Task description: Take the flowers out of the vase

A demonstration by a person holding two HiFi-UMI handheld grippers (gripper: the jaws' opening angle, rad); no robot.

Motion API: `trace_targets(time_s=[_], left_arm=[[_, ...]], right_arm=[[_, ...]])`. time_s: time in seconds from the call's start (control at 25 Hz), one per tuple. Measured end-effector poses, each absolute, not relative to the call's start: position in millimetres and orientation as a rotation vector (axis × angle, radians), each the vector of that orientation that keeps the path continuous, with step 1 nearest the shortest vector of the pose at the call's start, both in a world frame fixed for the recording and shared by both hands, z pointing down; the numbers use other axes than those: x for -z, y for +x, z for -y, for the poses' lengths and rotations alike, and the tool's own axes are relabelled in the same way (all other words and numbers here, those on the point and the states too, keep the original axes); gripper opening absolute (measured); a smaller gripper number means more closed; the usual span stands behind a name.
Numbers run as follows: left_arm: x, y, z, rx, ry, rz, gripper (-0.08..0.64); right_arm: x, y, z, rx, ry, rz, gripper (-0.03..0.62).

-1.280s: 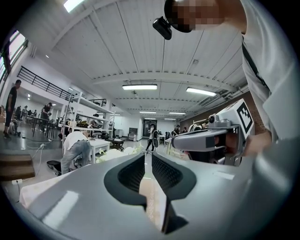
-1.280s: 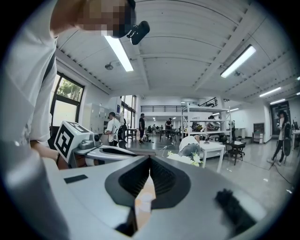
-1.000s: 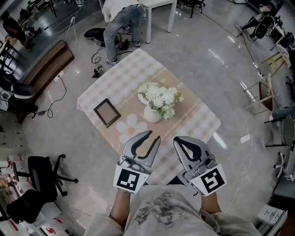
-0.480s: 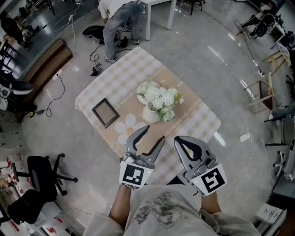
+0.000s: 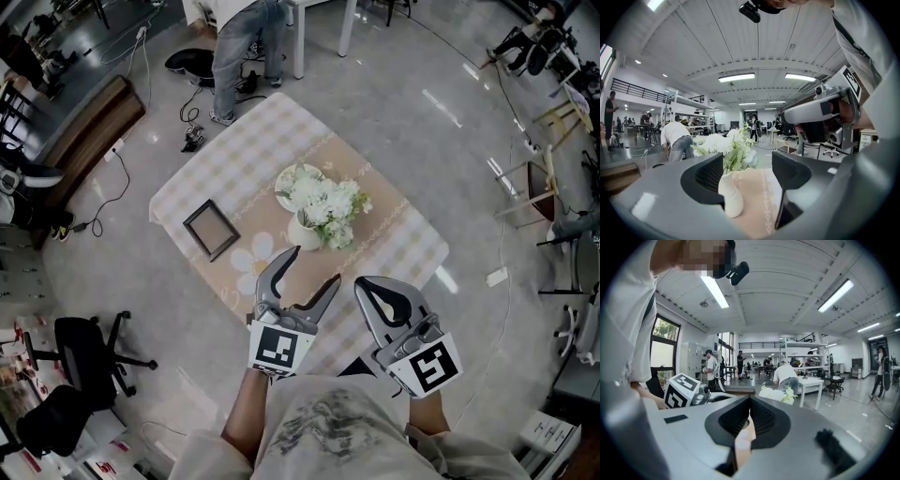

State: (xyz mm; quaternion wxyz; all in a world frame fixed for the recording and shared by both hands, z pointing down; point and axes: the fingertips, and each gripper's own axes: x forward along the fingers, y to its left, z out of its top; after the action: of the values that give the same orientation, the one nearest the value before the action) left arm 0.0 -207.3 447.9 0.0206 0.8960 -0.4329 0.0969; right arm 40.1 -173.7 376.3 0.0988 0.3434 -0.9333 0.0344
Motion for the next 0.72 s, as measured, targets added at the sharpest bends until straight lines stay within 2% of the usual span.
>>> trace_targets(time_s=[0.44, 0.72], left_arm=[[-467, 8, 228, -0.334, 2.767, 1.372, 0.405], [-472, 10, 242, -0.305, 2.738, 1.443, 0.500]], right_arm=[[-382, 47, 180, -0.119, 1.019, 2.745, 0.015], [-387, 50, 182, -0.132, 1.025, 2.733, 0.015]])
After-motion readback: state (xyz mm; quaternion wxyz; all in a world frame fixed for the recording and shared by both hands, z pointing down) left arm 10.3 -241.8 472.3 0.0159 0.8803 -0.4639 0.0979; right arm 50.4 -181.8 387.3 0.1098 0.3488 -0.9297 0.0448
